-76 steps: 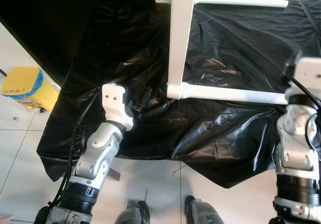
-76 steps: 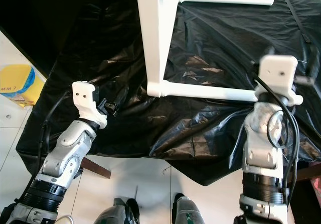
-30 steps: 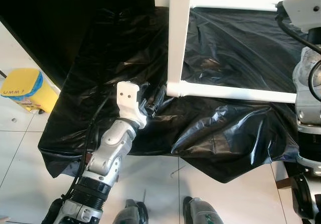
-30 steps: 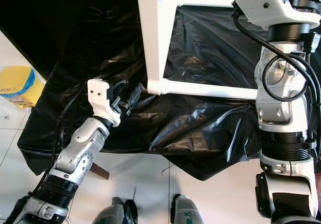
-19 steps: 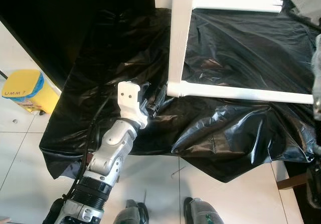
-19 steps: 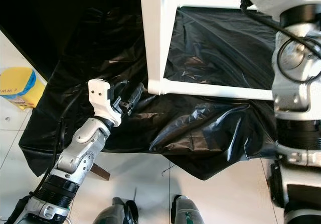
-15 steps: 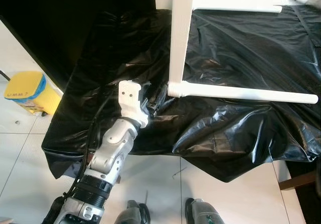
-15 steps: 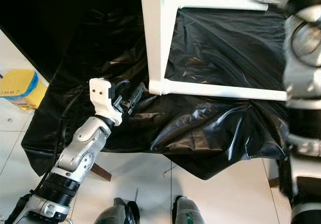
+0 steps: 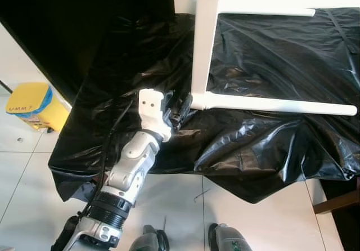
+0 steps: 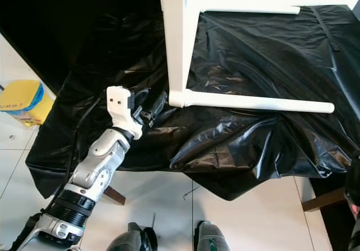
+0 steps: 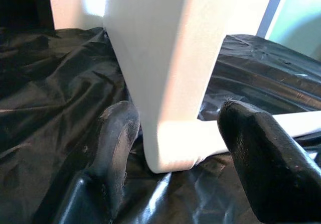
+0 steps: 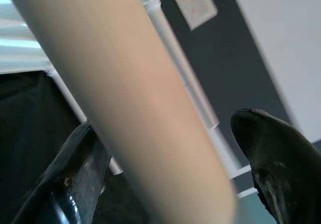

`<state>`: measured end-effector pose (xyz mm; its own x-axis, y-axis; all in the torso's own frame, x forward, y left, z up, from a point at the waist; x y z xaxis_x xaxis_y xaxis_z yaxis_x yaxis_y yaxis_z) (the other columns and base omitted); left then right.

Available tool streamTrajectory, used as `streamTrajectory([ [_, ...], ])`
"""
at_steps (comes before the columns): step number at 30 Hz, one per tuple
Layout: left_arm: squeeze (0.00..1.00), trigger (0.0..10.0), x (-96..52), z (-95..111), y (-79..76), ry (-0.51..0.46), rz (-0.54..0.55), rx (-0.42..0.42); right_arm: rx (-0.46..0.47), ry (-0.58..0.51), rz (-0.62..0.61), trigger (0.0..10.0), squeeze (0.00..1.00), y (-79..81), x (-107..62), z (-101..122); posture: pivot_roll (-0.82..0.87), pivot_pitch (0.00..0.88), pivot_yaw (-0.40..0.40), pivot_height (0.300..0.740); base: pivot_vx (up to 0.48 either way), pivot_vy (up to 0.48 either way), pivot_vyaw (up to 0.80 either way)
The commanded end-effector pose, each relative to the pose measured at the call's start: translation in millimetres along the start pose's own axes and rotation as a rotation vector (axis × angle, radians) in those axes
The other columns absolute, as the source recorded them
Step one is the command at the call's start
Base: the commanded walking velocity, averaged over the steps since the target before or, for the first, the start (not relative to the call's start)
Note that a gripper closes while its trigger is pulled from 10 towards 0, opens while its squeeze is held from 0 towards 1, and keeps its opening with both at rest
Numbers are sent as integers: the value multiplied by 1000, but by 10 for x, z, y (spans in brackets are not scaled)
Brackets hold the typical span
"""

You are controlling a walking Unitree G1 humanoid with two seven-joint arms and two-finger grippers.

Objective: Building children table

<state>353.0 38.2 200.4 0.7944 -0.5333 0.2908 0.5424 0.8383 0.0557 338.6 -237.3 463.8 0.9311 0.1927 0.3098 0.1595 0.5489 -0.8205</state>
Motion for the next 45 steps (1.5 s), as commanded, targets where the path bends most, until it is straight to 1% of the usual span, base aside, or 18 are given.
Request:
streamTrajectory([
  [1, 0, 10000, -21, 37, -222, -41, -206, 4, 222, 40, -32, 10000, 0, -59, 2, -142, -244, 135, 79, 740, 0, 0, 0],
  [3, 0, 10000, -30, 37, -205, -41, -197, 4, 332, 65, -67, 10000, 0, -83, 1, -235, -240, 136, 76, 740, 0, 0, 0],
  [4, 0, 10000, -30, 37, -205, -41, -197, 4, 332, 65, -67, 10000, 0, -83, 1, -235, -240, 136, 76, 740, 0, 0, 0],
  [6, 0, 10000, -55, 26, -179, -36, -187, 4, 467, 75, -118, 10000, 0, -143, -19, -318, -235, 141, 72, 740, 0, 0, 0],
  [10, 0, 10000, -67, 19, -159, -34, -180, 6, 567, 60, -143, 10000, 0, -146, -26, -343, -233, 145, 70, 740, 0, 0, 0],
  [14, 0, 10000, -67, 18, -152, -34, -177, 7, 594, 50, -145, 10000, 0, -138, -26, -341, -233, 148, 70, 740, 0, 0, 0],
  [16, 0, 10000, -57, 20, -146, -36, -175, 8, 727, 9, -181, 10000, 0, -152, -26, -312, -232, 149, 74, 740, 0, 0, 0],
  [18, 0, 10000, -53, 21, -146, -37, -175, 8, 795, -11, -200, 10000, 0, -176, -28, -288, -232, 149, 74, 740, 0, 0, 0],
  [19, 0, 10000, -45, 28, -147, -38, -177, 9, 896, -71, -274, 10000, 0, -342, -64, -214, -233, 150, 74, 740, 0, 0, 0],
  [22, 0, 10000, -41, 33, -146, -39, -178, 8, 948, -94, -327, 10000, 0, -460, -113, -202, -234, 151, 74, 740, 0, 0, 0],
  [23, 0, 10000, -42, 35, -143, -41, -177, 7, 1028, -131, -366, 10000, 0, -573, -187, -193, -235, 152, 75, 740, 0, 0, 0],
  [32, 0, 10000, -43, 33, -151, -41, -175, 1, 1207, -219, -535, 10000, 0, -808, -521, -351, -234, 161, 78, 740, 0, 0, 0],
  [36, 0, 10000, -49, 40, -148, -41, -172, -6, 1380, -135, -683, 10000, 0, -574, -835, -899, -228, 166, 88, 740, 0, 0, 0],
  [40, 0, 10000, -52, 36, -143, -38, -173, -7, 1368, -89, -704, 10000, 0, -411, -895, -1010, -229, 169, 92, 740, 0, 0, 0],
  [42, 0, 10000, -49, 36, -147, -36, -178, -5, 1370, -32, -680, 10000, 0, -142, -918, -1148, -225, 169, 94, 740, 0, 0, 0],
  [43, 0, 10000, -49, 36, -147, -36, -178, -5, 1370, -32, -680, 10000, 0, -142, -918, -1148, -225, 169, 94, 740, 0, 0, 0],
  [44, 0, 10000, -47, 41, -147, -36, -182, -4, 1369, 17, -672, 10000, 0, 97, -967, -1273, -222, 170, 101, 740, 0, 0, 0],
  [45, 0, 10000, -47, 43, -146, -36, -183, -4, 1373, 26, -671, 10000, 0, 140, -977, -1295, -222, 170, 101, 740, 0, 0, 0],
])
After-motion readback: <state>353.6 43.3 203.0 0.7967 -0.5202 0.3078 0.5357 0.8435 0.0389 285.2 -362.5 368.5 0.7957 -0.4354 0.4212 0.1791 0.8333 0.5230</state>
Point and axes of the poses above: a point about 5 cm out from each wrist's last joint towards the gripper, its own x axis pointing out of the wrist towards the gripper, its own z axis along the axis of the wrist's last joint, y = z × x, the point moved 5 cm from there along x, pointing out of the wrist towards the gripper, and after that the axes turned 9 degrees about x, right-handed, at the moved point
